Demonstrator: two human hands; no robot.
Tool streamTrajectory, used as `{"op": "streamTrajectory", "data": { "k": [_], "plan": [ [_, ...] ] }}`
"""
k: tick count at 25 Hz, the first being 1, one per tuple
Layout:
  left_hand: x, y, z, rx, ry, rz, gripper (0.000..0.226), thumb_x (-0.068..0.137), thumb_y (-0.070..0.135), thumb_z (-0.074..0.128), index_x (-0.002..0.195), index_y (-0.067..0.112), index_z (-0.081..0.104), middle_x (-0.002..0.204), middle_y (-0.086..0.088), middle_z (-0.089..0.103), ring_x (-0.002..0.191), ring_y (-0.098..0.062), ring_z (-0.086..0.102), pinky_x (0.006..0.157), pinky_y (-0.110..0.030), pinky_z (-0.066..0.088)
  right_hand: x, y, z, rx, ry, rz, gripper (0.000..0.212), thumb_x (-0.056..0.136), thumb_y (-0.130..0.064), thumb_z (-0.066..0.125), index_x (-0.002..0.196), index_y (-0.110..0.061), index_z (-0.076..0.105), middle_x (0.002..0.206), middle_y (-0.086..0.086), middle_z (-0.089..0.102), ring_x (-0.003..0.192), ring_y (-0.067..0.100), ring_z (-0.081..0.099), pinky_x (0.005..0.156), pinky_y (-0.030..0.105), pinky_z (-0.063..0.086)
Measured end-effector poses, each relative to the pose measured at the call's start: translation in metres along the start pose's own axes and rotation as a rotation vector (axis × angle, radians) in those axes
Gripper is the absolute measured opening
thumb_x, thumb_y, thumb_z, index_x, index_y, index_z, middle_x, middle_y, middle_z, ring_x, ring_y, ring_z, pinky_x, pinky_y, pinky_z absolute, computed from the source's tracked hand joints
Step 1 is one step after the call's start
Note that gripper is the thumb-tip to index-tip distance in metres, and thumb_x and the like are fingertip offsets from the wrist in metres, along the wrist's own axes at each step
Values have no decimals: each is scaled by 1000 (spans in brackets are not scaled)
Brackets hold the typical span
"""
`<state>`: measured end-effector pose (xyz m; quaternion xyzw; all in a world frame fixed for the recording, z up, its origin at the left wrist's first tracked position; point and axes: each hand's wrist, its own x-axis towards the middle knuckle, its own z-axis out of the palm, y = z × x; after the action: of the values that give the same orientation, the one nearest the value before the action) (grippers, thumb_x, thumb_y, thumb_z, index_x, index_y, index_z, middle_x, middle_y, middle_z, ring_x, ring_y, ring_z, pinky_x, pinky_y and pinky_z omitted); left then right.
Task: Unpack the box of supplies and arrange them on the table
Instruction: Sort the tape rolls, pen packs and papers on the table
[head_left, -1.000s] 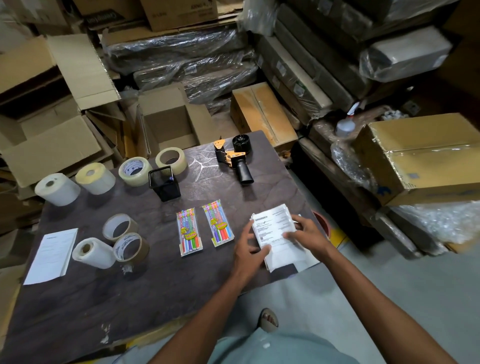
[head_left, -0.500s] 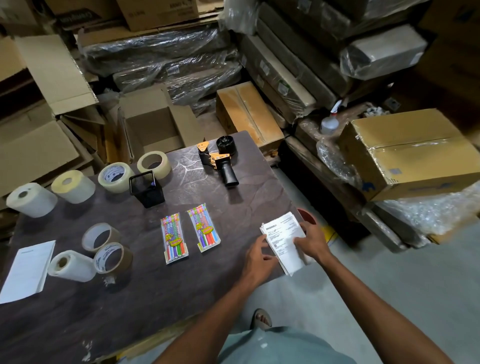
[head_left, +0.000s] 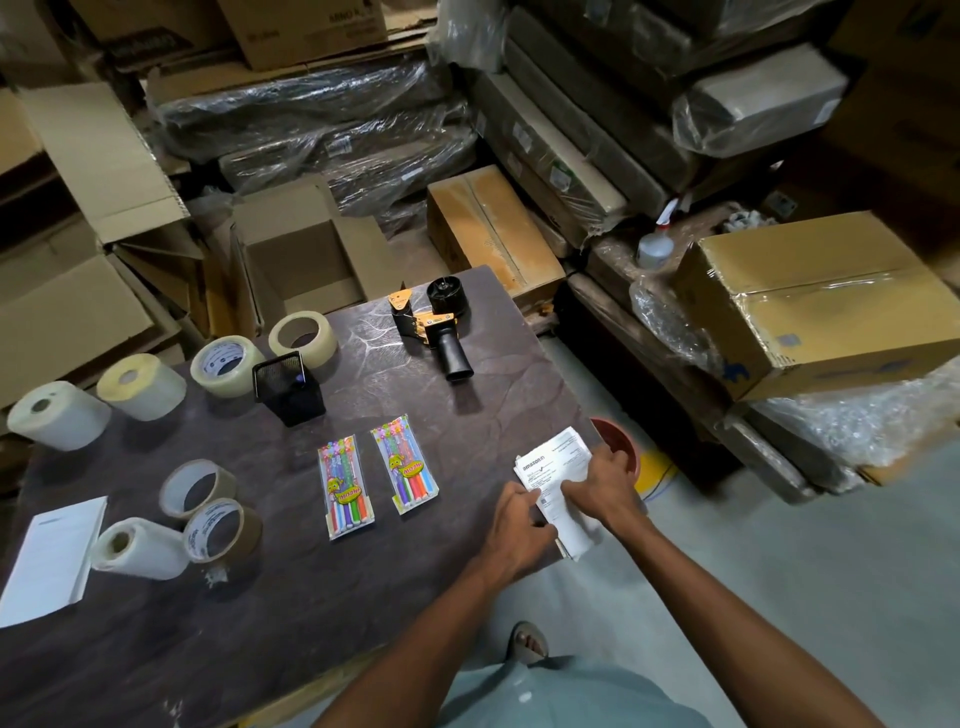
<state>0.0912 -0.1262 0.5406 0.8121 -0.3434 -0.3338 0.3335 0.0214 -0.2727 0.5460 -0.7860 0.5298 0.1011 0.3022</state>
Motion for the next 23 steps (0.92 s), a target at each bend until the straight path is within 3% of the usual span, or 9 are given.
{"op": "streamTrajectory", "data": {
  "k": [3,7,10,12,15,17,19,21,23],
  "plan": [
    [5,-3,0,86,-8,63,46,77,28,66,123,21,66,122,0,59,117,-14,49,96,-36,52,7,3,-6,92,-39,-22,86,58,-52,74,127,-15,37,127,14,48,114,35,54,92,46,51],
    [6,-4,-2,169,-47,58,64,72,44,67,132,26,56,137,5,47,125,-15,51,101,-35,49,23,9,-16,279,-112,-51,61,67,-40,81,113,-13,51,108,4,66,95,20,65,80,36,54],
    [4,-2,-5,191,-41,81,65,73,50,68,132,26,56,134,7,48,122,-15,53,96,-35,51,25,9,-22,263,-200,-137,27,77,-19,69,103,-16,63,111,8,71,94,23,67,86,40,58],
    [0,-4,-2,187,-6,95,68,76,54,67,137,28,52,133,6,49,118,-15,55,93,-34,51,23,8,-25,262,-239,-196,33,78,-8,60,110,-13,64,113,9,69,97,25,65,86,41,56],
    [-6,-8,-1,-56,146,57,69,84,33,64,144,50,33,128,7,42,106,-12,58,88,-27,51,22,6,-26,375,-246,-246,45,78,-7,58,122,-18,60,119,6,67,103,22,64,90,42,55],
    [-4,-9,-8,-249,187,44,81,87,19,59,149,54,21,134,8,32,114,-7,56,95,-25,50,20,1,-25,527,-241,-275,47,83,-4,61,126,-22,55,122,6,66,103,18,65,88,38,57],
    [-1,-7,-20,-342,187,77,77,88,7,55,146,53,32,136,8,31,124,-5,50,101,-25,49,15,-10,-23,707,-233,-339,62,83,-1,65,134,-29,43,121,8,67,102,19,69,83,38,60],
    [8,-10,-32,-368,239,89,74,81,-2,55,130,54,52,128,1,40,120,-12,54,98,-30,52,9,-23,-17,772,-170,-469,73,83,4,62,137,-33,31,122,9,64,103,24,69,80,39,61],
    [19,-20,-43,-322,296,79,70,72,0,58,115,56,60,120,-2,48,113,-17,58,91,-27,54,7,-32,-4,722,-107,-570,60,85,6,56,130,-30,40,127,5,58,110,21,65,82,32,60]
  ]
}}
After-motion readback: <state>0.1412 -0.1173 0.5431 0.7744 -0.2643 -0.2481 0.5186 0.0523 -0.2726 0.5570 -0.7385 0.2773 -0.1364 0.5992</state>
